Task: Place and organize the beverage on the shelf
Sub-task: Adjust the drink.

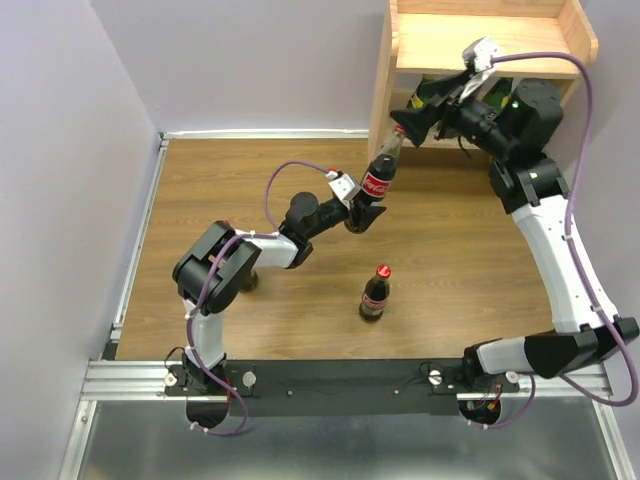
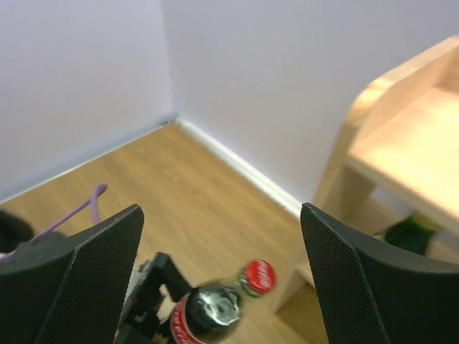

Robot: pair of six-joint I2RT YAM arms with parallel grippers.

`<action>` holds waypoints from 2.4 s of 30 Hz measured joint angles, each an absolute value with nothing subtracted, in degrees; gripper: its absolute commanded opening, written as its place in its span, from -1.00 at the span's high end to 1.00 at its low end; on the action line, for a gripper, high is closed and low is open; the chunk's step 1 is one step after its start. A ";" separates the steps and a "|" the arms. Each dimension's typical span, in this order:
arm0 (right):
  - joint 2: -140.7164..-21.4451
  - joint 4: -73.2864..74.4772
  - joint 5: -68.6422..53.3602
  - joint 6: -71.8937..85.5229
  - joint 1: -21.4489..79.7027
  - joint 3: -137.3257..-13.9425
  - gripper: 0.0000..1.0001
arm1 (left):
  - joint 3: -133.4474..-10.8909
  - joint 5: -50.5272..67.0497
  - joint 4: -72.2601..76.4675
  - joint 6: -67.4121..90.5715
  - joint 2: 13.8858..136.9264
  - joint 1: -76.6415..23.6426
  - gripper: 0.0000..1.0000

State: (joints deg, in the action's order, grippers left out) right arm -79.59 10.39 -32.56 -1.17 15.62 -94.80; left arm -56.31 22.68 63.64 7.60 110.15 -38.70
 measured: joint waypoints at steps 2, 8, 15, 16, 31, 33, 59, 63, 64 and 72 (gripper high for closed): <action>-78.32 10.63 -29.98 -1.54 14.92 -95.88 -0.91 | -56.31 22.68 63.55 7.57 109.23 -38.44 1.00; -73.71 11.62 -22.06 -1.78 11.92 -96.38 -0.91 | -56.55 22.68 63.72 7.53 104.66 -38.00 1.00; -70.22 11.92 -12.27 -3.42 10.44 -90.72 -0.91 | -59.68 22.55 63.96 7.29 100.71 -38.00 1.00; -70.02 11.99 -11.07 -3.60 10.02 -89.67 -0.91 | -60.40 22.50 63.94 7.22 100.36 -38.00 1.00; -64.82 10.22 -7.18 -3.25 2.33 -64.73 -0.90 | -85.80 19.70 48.97 7.40 98.63 -38.11 1.00; -64.49 9.78 -8.21 -2.92 2.20 -61.87 -0.90 | -89.38 19.31 46.52 7.57 99.22 -38.39 1.00; -65.47 7.33 -20.16 -3.51 2.13 -53.93 -0.90 | -116.95 15.29 26.61 8.47 115.44 -40.51 1.00; -65.52 7.33 -20.25 -3.49 2.13 -53.93 -0.90 | -120.62 14.96 25.80 8.45 116.62 -40.82 1.00; -65.54 7.31 -20.25 -3.51 2.13 -53.93 -0.90 | -121.36 14.92 25.67 8.45 116.84 -40.86 1.00; -66.52 7.27 -20.95 -3.46 2.13 -53.49 -0.90 | -131.61 12.62 25.96 8.36 120.84 -41.01 1.00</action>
